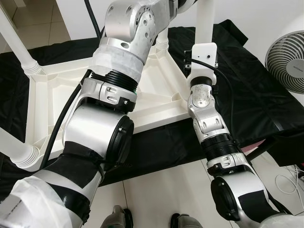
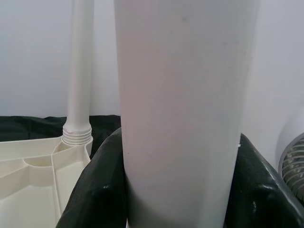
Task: Building children table
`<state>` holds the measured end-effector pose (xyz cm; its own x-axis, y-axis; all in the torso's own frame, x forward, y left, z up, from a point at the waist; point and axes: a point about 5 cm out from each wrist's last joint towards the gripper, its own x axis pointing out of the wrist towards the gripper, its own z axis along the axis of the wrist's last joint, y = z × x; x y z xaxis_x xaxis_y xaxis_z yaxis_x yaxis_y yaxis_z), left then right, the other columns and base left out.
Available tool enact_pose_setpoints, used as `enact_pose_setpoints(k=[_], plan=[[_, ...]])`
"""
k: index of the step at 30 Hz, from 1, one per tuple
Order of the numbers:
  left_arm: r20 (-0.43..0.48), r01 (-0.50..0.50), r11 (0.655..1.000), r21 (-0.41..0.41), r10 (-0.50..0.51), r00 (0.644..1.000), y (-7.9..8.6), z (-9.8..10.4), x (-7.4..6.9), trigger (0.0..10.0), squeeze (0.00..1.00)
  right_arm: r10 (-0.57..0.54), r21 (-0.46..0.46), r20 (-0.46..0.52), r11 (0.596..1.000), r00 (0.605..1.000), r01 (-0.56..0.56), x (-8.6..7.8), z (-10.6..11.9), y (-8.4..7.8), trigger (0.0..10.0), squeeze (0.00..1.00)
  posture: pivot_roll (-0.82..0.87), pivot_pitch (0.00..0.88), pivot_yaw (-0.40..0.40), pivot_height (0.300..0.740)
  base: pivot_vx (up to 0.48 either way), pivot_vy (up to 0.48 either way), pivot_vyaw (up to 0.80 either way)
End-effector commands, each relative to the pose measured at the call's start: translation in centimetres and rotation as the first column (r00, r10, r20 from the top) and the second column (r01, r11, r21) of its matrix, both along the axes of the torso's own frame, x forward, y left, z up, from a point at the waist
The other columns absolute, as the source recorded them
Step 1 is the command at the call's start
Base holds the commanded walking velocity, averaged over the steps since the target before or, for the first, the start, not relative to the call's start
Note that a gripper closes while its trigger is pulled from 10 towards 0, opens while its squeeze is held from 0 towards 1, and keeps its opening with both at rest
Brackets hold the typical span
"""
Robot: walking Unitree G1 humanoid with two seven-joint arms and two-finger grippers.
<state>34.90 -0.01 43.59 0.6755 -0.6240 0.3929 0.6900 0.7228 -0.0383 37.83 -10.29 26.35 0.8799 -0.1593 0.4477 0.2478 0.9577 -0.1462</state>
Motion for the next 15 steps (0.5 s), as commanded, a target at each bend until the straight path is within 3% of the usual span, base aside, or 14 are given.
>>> enact_pose_setpoints(k=[1, 2, 3, 7, 8, 9, 15], plan=[[0.053, 0.125, 0.989, 0.074, -0.129, 0.990, -0.3, -0.2, -0.8, 10.0, 1.00, -0.006, 0.015, 0.004, 1.000, 1.000, 0.006, 0.0, 0.2, 0.0, 10.0, 0.00, -0.09, 0.118, 0.053, 0.740, 0.000, 0.000, 0.00], [0.053, 0.125, 0.989, 0.074, -0.129, 0.990, -0.3, -0.2, -0.8, 10.0, 1.00, -0.006, 0.015, 0.004, 1.000, 1.000, 0.006, 0.0, 0.2, 0.0, 10.0, 0.00, -0.09, 0.118, 0.053, 0.740, 0.000, 0.000, 0.00], [0.056, 0.117, 0.989, 0.091, -0.122, 0.991, -0.2, -0.5, -0.7, 10.0, 0.91, -0.008, 0.019, 0.003, 1.000, 1.000, 0.008, 0.1, 0.1, -0.1, 10.0, 0.00, -0.09, 0.118, 0.053, 0.740, 0.000, 0.000, 0.00], [0.054, 0.115, 0.988, 0.101, -0.121, 0.991, 0.0, -0.7, -0.7, 10.0, 0.89, -0.010, 0.025, 0.000, 1.000, 1.000, 0.010, 0.1, 0.1, -0.2, 10.0, 0.00, -0.09, 0.118, 0.053, 0.740, 0.000, 0.000, 0.00], [0.050, 0.118, 0.987, 0.111, -0.124, 0.991, 0.1, -1.0, -0.7, 10.0, 0.21, -0.016, 0.038, -0.005, 0.999, 1.000, 0.017, 0.1, 0.0, -0.4, 10.0, 0.00, -0.09, 0.120, 0.055, 0.740, 0.000, 0.000, 0.00], [0.049, 0.127, 0.984, 0.125, -0.134, 0.990, 0.2, -1.1, -0.8, 10.0, 0.00, -0.025, 0.055, -0.012, 0.998, 1.000, 0.026, 0.2, -0.1, -0.8, 10.0, 0.00, -0.09, 0.120, 0.055, 0.740, 0.000, 0.000, 0.00], [0.057, 0.135, 0.978, 0.162, -0.146, 0.988, -0.1, -1.4, -1.1, 10.0, 0.00, -0.056, 0.098, -0.022, 0.994, 0.998, 0.057, 0.2, -0.2, -2.0, 10.0, 0.00, -0.09, 0.120, 0.053, 0.740, 0.000, 0.000, 0.00]])
